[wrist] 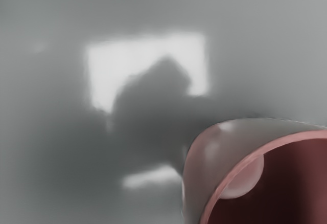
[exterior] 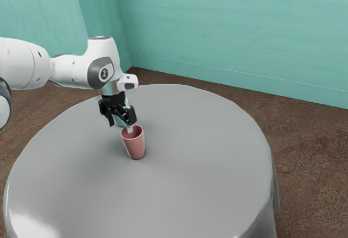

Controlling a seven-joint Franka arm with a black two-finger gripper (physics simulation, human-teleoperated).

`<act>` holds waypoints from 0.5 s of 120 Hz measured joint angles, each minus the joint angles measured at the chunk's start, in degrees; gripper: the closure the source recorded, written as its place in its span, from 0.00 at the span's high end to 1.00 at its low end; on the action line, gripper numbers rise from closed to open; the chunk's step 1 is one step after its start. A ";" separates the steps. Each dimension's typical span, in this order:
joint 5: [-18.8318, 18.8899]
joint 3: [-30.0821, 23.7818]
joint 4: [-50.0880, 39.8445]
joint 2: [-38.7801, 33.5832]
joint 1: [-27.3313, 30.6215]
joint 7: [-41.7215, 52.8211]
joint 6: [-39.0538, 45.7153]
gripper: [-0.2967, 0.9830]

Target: Place the right cup onto the left cup

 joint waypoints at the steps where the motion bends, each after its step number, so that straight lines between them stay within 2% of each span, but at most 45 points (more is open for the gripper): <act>1: -0.03 0.00 0.01 0.14 0.00 -0.01 0.13 0.77; 17: -0.30 -0.01 0.00 1.69 0.00 -0.08 1.94 0.75; 40: -0.40 -0.01 0.00 1.96 -0.08 -0.07 3.18 0.39; 60: -0.43 -0.05 -0.09 2.01 -0.08 -0.05 3.60 0.24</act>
